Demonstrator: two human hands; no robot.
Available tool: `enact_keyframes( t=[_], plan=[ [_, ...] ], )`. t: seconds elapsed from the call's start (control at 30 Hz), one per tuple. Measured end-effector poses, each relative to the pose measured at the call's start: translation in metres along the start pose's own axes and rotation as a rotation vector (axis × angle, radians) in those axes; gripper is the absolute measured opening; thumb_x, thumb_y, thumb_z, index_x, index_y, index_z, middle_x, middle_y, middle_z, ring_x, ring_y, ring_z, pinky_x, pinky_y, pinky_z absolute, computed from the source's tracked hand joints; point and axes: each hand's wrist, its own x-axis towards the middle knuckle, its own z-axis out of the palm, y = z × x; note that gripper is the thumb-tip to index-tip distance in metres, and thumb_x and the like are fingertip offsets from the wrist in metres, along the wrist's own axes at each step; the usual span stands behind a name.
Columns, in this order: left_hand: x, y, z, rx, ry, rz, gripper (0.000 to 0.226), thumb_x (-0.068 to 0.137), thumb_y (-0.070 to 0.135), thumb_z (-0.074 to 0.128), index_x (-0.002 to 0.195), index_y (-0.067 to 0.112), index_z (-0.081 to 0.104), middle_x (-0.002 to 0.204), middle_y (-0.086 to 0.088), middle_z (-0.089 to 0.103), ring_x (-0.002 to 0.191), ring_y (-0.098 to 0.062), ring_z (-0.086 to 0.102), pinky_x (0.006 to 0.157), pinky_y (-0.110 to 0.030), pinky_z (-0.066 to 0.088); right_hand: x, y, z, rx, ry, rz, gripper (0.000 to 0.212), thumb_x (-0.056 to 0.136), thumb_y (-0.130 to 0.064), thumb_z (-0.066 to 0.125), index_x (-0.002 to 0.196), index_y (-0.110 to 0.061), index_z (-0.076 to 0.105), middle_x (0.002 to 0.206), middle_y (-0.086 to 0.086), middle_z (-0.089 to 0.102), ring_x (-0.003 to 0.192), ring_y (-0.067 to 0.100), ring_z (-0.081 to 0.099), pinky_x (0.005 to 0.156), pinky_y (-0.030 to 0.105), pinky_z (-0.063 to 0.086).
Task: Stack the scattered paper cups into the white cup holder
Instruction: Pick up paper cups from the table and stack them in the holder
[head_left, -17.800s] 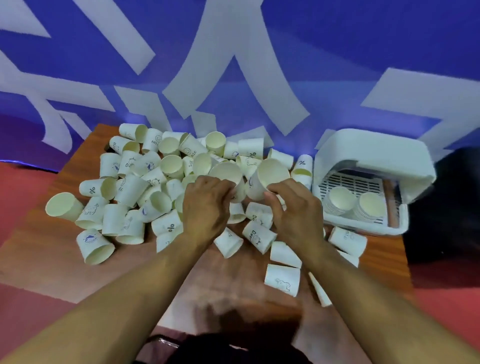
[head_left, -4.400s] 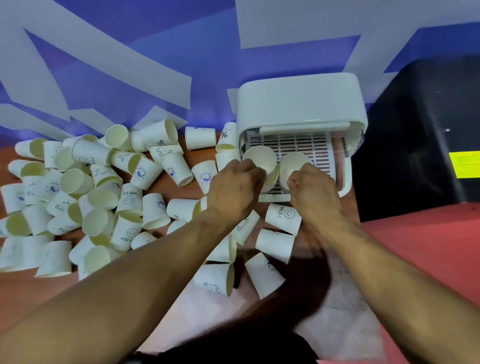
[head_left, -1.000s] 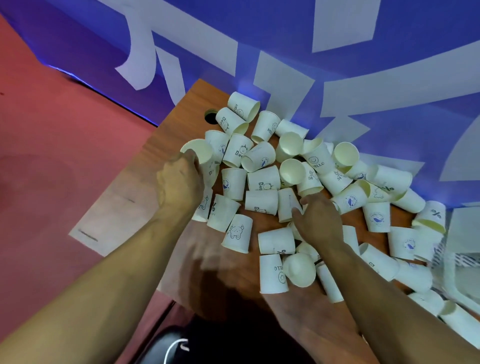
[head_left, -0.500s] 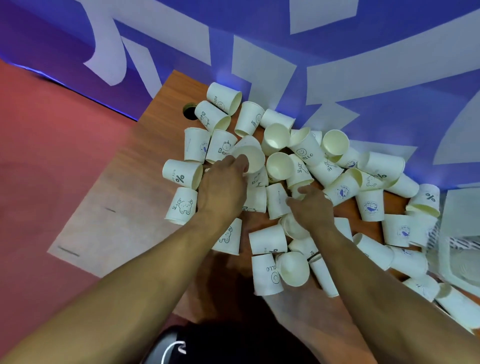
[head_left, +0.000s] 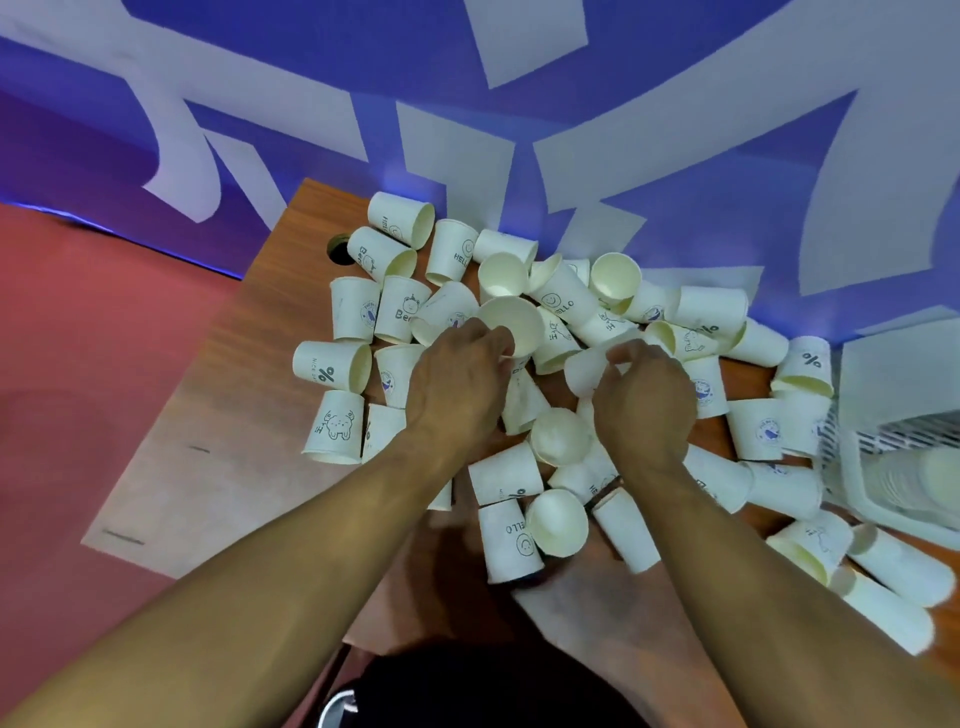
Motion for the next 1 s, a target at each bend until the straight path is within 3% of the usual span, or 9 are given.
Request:
enact_keyframes(
  t=[0.07, 0.17, 0.37, 0.57, 0.67, 0.77, 0.9, 1.0],
  plan=[
    [-0.006, 0.016, 0.001, -0.026, 0.004, 0.046, 0.016, 0.09, 0.019, 0.064, 0.099, 0.012, 0.074, 0.096, -0.011, 0.068, 0.084, -0.034, 0.064, 0.062, -0.035, 0.051, -0.005, 0.01, -0.011, 0.046, 0.046, -0.017, 0.018, 0.082, -0.007, 0.059, 0.095, -0.014, 0.07, 0.087, 0.008, 0.069, 0.079, 0.028, 0.062, 0.069, 0.039, 0.05],
    [-0.016, 0.045, 0.003, -0.026, 0.015, 0.092, 0.017, 0.091, 0.02, 0.062, 0.1, 0.014, 0.075, 0.098, -0.01, 0.068, 0.085, -0.034, 0.064, 0.066, -0.04, 0.055, -0.015, 0.029, -0.031, 0.083, 0.063, -0.057, 0.017, 0.077, -0.001, 0.06, 0.086, -0.014, 0.067, 0.08, 0.007, 0.067, 0.073, 0.028, 0.061, 0.064, 0.039, 0.049],
    [-0.036, 0.116, 0.012, 0.034, 0.04, 0.201, 0.019, 0.092, 0.027, 0.061, 0.096, 0.016, 0.076, 0.093, -0.006, 0.068, 0.082, -0.032, 0.062, 0.059, -0.037, 0.052, -0.036, 0.081, -0.08, 0.044, 0.177, -0.082, 0.02, 0.069, 0.003, 0.064, 0.078, -0.014, 0.064, 0.063, 0.006, 0.06, 0.061, 0.028, 0.056, 0.059, 0.034, 0.041],
    [-0.054, 0.203, 0.04, 0.079, 0.085, 0.281, 0.018, 0.092, 0.029, 0.059, 0.096, 0.024, 0.076, 0.087, -0.004, 0.069, 0.08, -0.03, 0.054, 0.059, -0.035, 0.046, -0.053, 0.163, -0.129, 0.04, 0.252, -0.051, 0.019, 0.072, 0.002, 0.068, 0.079, -0.016, 0.066, 0.06, 0.005, 0.061, 0.061, 0.028, 0.056, 0.065, 0.034, 0.042],
    [-0.063, 0.256, 0.063, 0.067, 0.094, 0.318, 0.021, 0.091, 0.032, 0.058, 0.093, 0.024, 0.077, 0.083, -0.001, 0.069, 0.08, -0.027, 0.052, 0.061, -0.035, 0.046, -0.06, 0.215, -0.155, 0.037, 0.284, -0.017, 0.016, 0.075, -0.001, 0.07, 0.081, -0.015, 0.066, 0.061, 0.008, 0.06, 0.057, 0.025, 0.047, 0.063, 0.032, 0.039],
    [-0.07, 0.312, 0.089, 0.029, 0.08, 0.34, 0.016, 0.089, 0.031, 0.064, 0.091, 0.023, 0.078, 0.085, 0.0, 0.07, 0.081, -0.025, 0.055, 0.062, -0.032, 0.044, -0.061, 0.275, -0.178, 0.066, 0.296, 0.03, 0.013, 0.082, -0.007, 0.066, 0.091, -0.014, 0.061, 0.067, 0.011, 0.061, 0.059, 0.024, 0.04, 0.066, 0.034, 0.035],
    [-0.074, 0.381, 0.122, -0.016, 0.043, 0.394, 0.019, 0.092, 0.033, 0.061, 0.097, 0.025, 0.077, 0.091, 0.001, 0.069, 0.085, -0.021, 0.053, 0.062, -0.028, 0.041, -0.058, 0.346, -0.206, 0.019, 0.318, 0.047, 0.016, 0.083, -0.008, 0.063, 0.096, -0.013, 0.057, 0.069, 0.01, 0.064, 0.075, 0.033, 0.059, 0.084, 0.044, 0.04],
    [-0.071, 0.419, 0.145, -0.007, 0.026, 0.436, 0.019, 0.093, 0.035, 0.06, 0.097, 0.027, 0.077, 0.089, 0.003, 0.069, 0.085, -0.02, 0.052, 0.061, -0.026, 0.037, -0.051, 0.387, -0.223, -0.012, 0.367, 0.06, 0.017, 0.081, -0.006, 0.066, 0.095, -0.013, 0.06, 0.063, 0.01, 0.063, 0.065, 0.03, 0.06, 0.088, 0.041, 0.043]
  ],
)
